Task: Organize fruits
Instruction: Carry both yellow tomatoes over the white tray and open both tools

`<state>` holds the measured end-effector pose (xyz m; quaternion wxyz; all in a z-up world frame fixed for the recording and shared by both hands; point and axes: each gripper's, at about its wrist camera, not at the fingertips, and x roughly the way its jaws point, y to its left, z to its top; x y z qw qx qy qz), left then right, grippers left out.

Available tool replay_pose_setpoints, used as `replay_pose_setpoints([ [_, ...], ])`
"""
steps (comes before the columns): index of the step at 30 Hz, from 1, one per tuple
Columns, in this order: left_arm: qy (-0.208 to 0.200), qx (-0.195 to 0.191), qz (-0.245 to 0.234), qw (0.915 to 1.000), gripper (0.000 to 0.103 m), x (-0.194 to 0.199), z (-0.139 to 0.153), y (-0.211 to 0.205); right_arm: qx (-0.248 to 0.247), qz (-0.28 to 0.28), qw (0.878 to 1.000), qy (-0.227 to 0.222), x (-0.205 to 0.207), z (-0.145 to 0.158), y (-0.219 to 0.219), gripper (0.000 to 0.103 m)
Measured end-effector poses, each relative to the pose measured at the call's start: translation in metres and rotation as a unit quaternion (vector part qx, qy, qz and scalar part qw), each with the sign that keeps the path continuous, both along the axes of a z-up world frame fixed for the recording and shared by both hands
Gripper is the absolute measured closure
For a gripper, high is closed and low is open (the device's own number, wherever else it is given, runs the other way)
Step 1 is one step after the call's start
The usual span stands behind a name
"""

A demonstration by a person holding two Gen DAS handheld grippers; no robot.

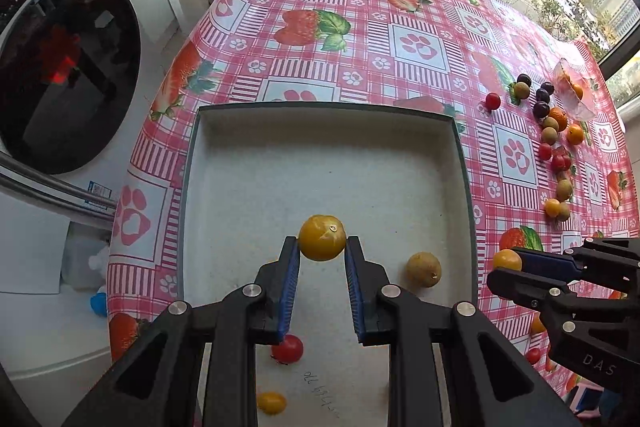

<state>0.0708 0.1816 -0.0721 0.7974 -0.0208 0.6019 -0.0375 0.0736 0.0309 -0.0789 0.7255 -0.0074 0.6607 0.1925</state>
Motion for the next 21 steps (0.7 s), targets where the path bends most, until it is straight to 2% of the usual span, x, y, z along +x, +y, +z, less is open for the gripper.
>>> replay_pose_setpoints([
  [8, 0.019, 0.02, 0.021, 0.9994, 0.079, 0.027, -0.029, 0.015, -0.018, 0.011, 1.0, 0.005, 0.034, -0.025, 0.045, 0.08],
  [13, 0.043, 0.031, 0.019, 0.9984, 0.079, 0.029, -0.047, 0.016, -0.036, -0.002, 0.999, 0.017, 0.044, -0.045, 0.055, 0.08],
  [17, 0.045, 0.035, 0.014, 0.9983, 0.077, 0.029, -0.049, 0.015, -0.051, 0.002, 0.998, 0.025, 0.043, -0.057, 0.059, 0.08],
  [18, 0.046, 0.04, 0.014, 0.998, 0.067, 0.029, -0.049, 0.015, -0.053, 0.004, 0.998, 0.026, 0.042, -0.058, 0.06, 0.08],
  [19, 0.05, 0.043, 0.017, 0.9977, 0.041, 0.029, -0.05, 0.016, -0.053, 0.006, 0.998, 0.026, 0.042, -0.059, 0.061, 0.079],
  [20, 0.048, 0.06, 0.028, 0.9967, 0.035, 0.029, -0.05, 0.019, -0.054, 0.007, 0.998, 0.026, 0.041, -0.059, 0.062, 0.079],
  [21, 0.045, 0.06, 0.033, 0.9966, 0.031, 0.029, -0.05, 0.022, -0.055, 0.005, 0.998, 0.027, 0.042, -0.06, 0.061, 0.075],
])
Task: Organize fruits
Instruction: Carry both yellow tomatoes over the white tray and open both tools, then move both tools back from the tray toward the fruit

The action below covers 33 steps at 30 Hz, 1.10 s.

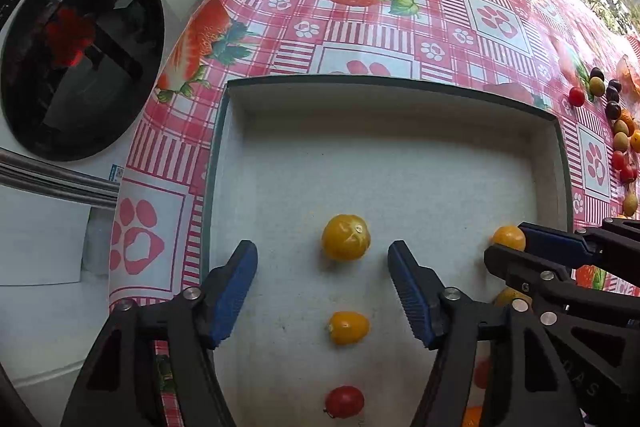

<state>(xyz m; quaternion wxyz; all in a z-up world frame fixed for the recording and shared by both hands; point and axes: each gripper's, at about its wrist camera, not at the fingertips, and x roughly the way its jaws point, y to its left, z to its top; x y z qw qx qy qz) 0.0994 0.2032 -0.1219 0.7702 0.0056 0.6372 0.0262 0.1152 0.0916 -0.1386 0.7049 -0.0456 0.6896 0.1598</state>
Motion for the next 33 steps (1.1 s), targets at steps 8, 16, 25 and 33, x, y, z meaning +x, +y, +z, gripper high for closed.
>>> replay_pose_setpoints([
  [8, 0.003, -0.002, 0.011, 0.9999, 0.031, -0.005, 0.009, 0.008, 0.051, -0.032, 0.998, -0.004, 0.005, 0.013, -0.01, 0.043],
  [16, -0.008, -0.014, -0.013, 0.9998, 0.031, -0.022, 0.034, -0.008, 0.074, -0.071, 0.994, -0.036, -0.014, 0.043, -0.044, 0.011],
  [25, -0.005, -0.016, -0.084, 0.9963, 0.03, -0.06, 0.047, -0.072, 0.022, -0.142, 0.99, -0.002, -0.077, 0.03, -0.129, 0.01],
  [33, 0.002, -0.029, -0.152, 0.988, 0.031, -0.083, 0.055, -0.124, -0.009, -0.198, 0.98, 0.03, -0.134, 0.02, -0.195, 0.01],
])
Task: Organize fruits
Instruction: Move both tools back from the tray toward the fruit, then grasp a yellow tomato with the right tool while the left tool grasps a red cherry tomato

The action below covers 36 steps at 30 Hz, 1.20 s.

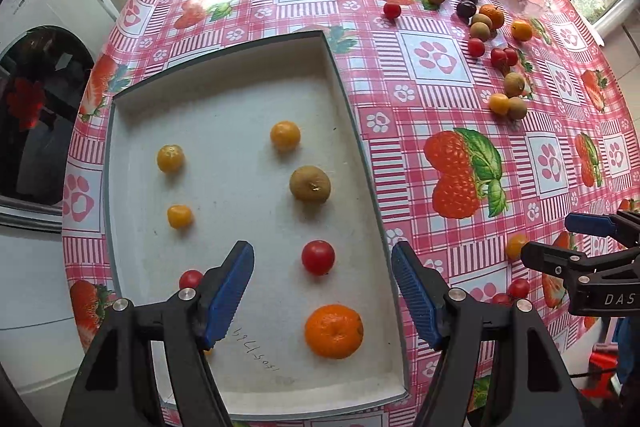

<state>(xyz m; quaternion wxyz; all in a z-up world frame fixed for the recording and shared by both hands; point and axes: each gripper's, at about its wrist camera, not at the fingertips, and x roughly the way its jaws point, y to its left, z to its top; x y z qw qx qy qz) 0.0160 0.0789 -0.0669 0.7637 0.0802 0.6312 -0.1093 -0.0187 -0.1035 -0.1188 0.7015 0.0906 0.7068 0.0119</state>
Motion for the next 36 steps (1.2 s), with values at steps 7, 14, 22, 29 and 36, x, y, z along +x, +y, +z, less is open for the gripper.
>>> replay_pose_setpoints([
  [7, 0.005, -0.017, -0.053, 0.9984, 0.031, -0.013, 0.002, -0.043, -0.015, 0.001, 1.0, 0.011, -0.033, -0.006, -0.021, 0.01],
  [14, 0.017, -0.02, -0.119, 0.9926, 0.031, -0.051, -0.004, -0.078, -0.02, 0.037, 0.999, 0.001, -0.045, -0.005, -0.019, 0.01],
  [22, 0.034, -0.033, -0.087, 0.9951, 0.031, -0.08, -0.025, -0.078, 0.017, 0.024, 1.0, -0.009, -0.017, -0.006, -0.025, 0.022],
  [29, 0.038, -0.036, -0.057, 0.997, 0.031, -0.084, -0.031, -0.072, 0.029, 0.068, 0.997, -0.007, -0.002, -0.016, 0.002, 0.047],
  [36, 0.041, -0.038, -0.041, 0.9976, 0.031, -0.079, -0.035, -0.075, 0.007, 0.11, 0.994, -0.018, 0.004, -0.018, 0.022, 0.079],
])
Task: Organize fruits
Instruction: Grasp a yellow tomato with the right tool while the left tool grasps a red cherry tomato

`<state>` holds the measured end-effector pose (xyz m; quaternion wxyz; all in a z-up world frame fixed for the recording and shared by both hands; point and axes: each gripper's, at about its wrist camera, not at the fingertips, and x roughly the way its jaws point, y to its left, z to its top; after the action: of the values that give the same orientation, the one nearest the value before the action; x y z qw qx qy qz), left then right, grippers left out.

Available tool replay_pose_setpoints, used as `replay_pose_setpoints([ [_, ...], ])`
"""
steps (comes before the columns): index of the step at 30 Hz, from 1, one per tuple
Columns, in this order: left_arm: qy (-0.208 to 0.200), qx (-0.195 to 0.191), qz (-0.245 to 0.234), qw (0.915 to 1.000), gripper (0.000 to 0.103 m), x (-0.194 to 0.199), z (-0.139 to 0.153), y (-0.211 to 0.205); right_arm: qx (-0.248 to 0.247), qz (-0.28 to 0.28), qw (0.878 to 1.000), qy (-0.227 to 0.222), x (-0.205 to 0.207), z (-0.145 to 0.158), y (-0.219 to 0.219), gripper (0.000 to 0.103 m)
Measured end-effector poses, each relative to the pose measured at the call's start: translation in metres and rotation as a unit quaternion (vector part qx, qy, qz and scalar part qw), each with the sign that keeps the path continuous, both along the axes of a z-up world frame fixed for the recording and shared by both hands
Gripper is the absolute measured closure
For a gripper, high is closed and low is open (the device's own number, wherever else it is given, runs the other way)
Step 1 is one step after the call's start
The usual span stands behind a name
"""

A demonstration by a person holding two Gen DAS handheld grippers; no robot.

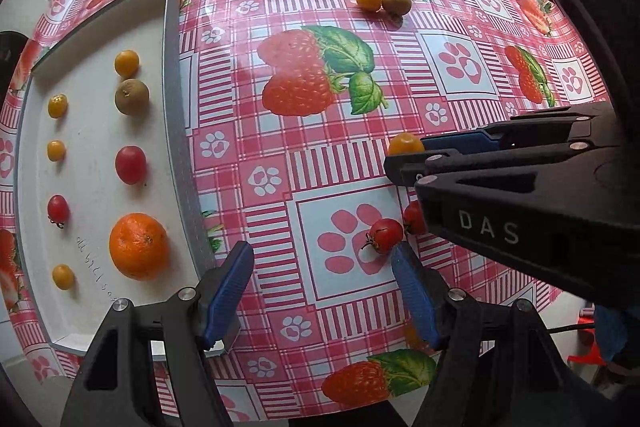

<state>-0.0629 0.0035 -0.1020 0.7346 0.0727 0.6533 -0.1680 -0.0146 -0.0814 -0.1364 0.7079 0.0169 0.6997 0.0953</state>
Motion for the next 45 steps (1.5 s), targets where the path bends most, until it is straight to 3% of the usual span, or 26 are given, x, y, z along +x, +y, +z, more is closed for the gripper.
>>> replay_pose_setpoints([
  [13, -0.008, 0.0, -0.042, 0.9991, 0.031, 0.005, -0.01, -0.039, 0.002, -0.068, 0.998, -0.006, -0.005, 0.008, -0.056, 0.081],
  [16, 0.002, -0.009, -0.051, 0.9986, 0.048, 0.004, -0.01, -0.045, 0.006, -0.074, 0.997, -0.004, -0.007, 0.01, -0.068, 0.081],
  [19, 0.014, -0.009, -0.058, 0.9982, 0.05, 0.001, -0.013, -0.047, 0.008, -0.074, 0.997, -0.004, -0.007, 0.008, -0.067, 0.081],
  [21, 0.024, -0.014, -0.066, 0.9974, 0.059, -0.003, -0.017, -0.048, 0.009, -0.075, 0.997, -0.003, -0.001, 0.007, -0.064, 0.081],
  [24, 0.018, -0.011, -0.082, 0.9964, 0.063, -0.007, -0.018, -0.051, 0.011, -0.078, 0.997, -0.005, -0.002, 0.008, -0.067, 0.081],
  [25, 0.023, -0.02, -0.084, 0.996, 0.074, -0.006, -0.018, -0.052, 0.011, -0.078, 0.997, -0.005, -0.002, 0.009, -0.068, 0.081],
  [28, 0.033, -0.028, -0.082, 0.9957, 0.088, -0.003, -0.018, -0.049, 0.012, -0.081, 0.997, -0.006, -0.004, 0.012, -0.072, 0.081],
  [32, 0.044, -0.041, -0.053, 0.9968, 0.088, 0.006, -0.019, -0.031, 0.015, -0.085, 0.996, -0.009, -0.003, 0.017, -0.075, 0.081],
  [45, 0.04, -0.022, -0.05, 0.9977, 0.087, 0.014, -0.02, -0.028, 0.017, -0.089, 0.996, -0.009, -0.006, 0.019, -0.077, 0.081],
])
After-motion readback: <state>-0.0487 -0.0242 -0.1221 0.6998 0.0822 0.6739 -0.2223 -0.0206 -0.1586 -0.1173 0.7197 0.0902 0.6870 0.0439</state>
